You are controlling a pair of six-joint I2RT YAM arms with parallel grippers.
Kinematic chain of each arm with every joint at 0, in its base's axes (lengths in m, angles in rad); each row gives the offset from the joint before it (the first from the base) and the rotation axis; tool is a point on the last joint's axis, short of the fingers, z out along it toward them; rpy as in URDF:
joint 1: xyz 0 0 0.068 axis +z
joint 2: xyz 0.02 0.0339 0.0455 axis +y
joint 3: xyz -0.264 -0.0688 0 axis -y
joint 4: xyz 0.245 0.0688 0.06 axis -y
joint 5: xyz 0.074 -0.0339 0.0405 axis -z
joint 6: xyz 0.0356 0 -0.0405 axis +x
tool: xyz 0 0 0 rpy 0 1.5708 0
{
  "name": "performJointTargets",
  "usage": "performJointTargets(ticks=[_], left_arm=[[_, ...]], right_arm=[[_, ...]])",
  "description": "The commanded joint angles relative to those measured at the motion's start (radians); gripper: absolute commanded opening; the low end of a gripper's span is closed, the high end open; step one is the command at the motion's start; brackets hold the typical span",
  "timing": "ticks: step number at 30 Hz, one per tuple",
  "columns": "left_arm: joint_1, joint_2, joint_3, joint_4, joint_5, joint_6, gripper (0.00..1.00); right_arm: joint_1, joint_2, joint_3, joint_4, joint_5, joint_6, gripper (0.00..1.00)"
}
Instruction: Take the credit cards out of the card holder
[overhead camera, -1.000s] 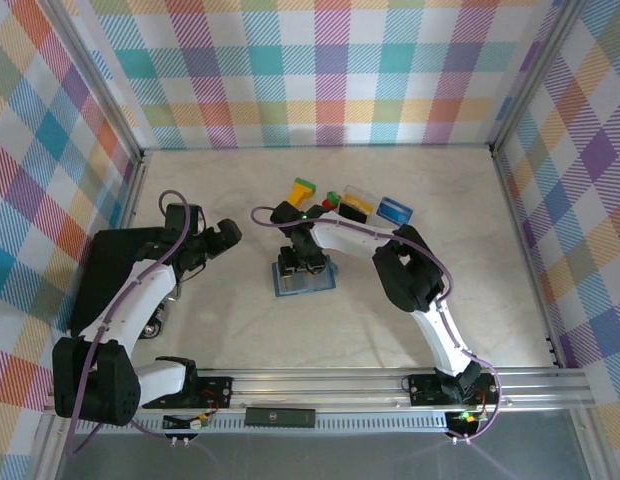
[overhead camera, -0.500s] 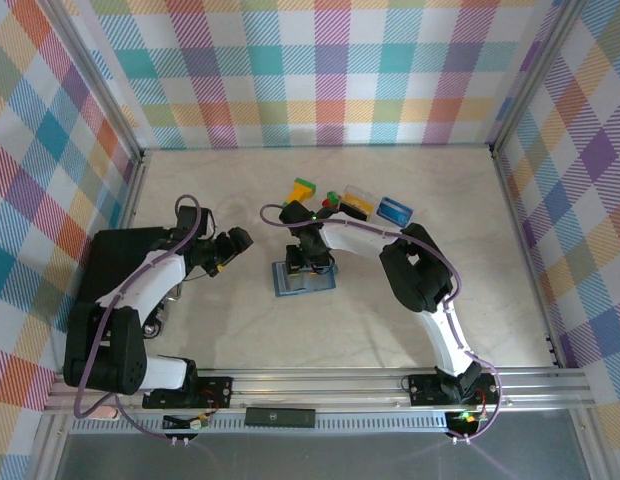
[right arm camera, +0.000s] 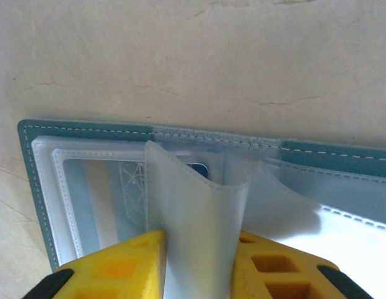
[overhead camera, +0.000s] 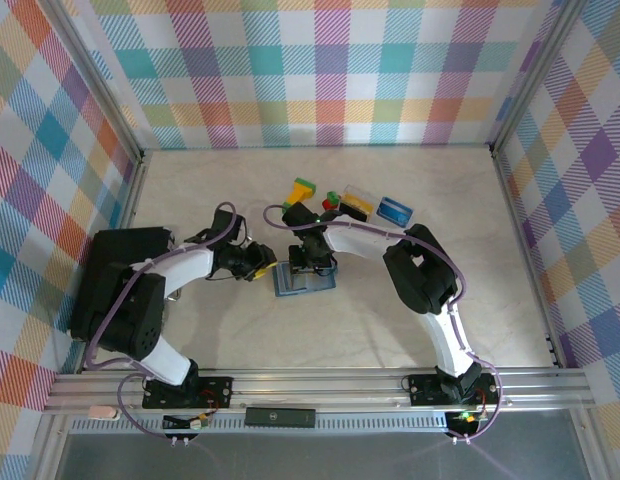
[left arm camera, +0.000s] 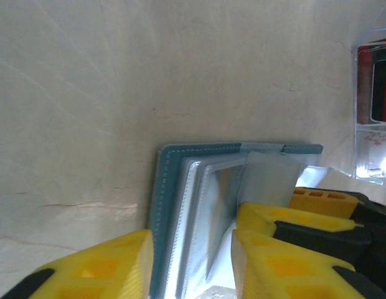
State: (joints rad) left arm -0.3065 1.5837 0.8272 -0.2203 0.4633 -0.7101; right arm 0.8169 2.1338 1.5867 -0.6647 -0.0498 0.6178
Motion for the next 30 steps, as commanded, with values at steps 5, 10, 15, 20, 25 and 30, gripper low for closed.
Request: performJointTargets(ticks=[5, 10, 15, 20, 25, 30], left_arm=[[-0.049, 0.042, 0.051, 0.022, 0.042, 0.011, 0.16], [-0.078, 0.087, 0.058, 0.035, 0.052, 0.003, 0.07], [-0.083, 0.116, 0.065, 0.008, 0.032, 0.031, 0.02], [-0.083, 0.149, 0.065, -0.037, -0.003, 0.051, 0.00], [-0.083, 0.153, 0.076, -0.089, -0.028, 0.074, 0.00], [-0.083, 0.154, 0.092, -0.099, -0.027, 0.083, 0.00]], right_arm=[[-0.009, -0.008, -0.033, -0.019, 0.016, 0.014, 0.28], [-0.009, -0.012, -0.034, -0.015, 0.014, 0.012, 0.29], [-0.010, -0.021, -0.039, -0.015, 0.017, 0.002, 0.30], [-0.010, -0.023, -0.026, -0.042, 0.058, 0.000, 0.32], [-0.010, -0.070, -0.032, -0.077, 0.173, -0.009, 0.36], [-0.022, -0.123, -0.062, -0.098, 0.266, 0.018, 0.38]])
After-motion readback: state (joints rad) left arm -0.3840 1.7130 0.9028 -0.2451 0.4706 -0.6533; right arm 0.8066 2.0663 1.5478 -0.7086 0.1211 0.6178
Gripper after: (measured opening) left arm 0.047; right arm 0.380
